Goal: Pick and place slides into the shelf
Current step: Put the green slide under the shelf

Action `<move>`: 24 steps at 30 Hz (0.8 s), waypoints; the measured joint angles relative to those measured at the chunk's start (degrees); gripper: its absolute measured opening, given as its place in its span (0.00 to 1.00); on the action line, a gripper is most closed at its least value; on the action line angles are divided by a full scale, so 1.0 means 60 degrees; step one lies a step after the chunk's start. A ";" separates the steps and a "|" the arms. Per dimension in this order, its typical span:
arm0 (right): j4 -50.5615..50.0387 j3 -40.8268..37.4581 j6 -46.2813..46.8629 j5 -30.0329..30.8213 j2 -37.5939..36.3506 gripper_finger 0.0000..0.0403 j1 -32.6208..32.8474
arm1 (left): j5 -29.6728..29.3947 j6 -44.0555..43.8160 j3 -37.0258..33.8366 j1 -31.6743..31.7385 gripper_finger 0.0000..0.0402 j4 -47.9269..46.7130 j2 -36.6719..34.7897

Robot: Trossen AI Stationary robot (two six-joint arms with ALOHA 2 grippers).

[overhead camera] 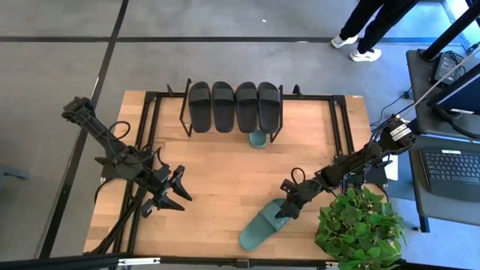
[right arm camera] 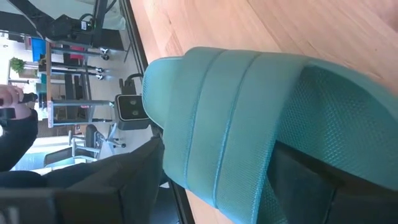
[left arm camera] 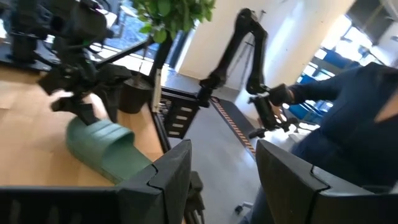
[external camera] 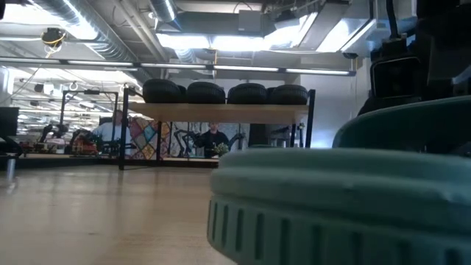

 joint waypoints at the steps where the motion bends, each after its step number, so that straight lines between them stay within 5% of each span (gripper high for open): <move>1: 0.0000 0.0000 0.0000 -0.0001 0.0000 0.65 0.0000 | -0.0118 0.0000 0.0000 0.0001 0.43 -0.0002 0.0000; 9: -0.0004 0.0000 -0.0003 -0.0007 0.0000 0.49 0.0000 | -0.0671 0.0004 0.0000 0.0001 0.43 -0.0022 0.0000; 24: 0.0001 0.0004 -0.0253 -0.0020 0.0000 0.05 0.0000 | -0.0837 0.0004 0.0000 0.0001 0.43 -0.0033 0.0000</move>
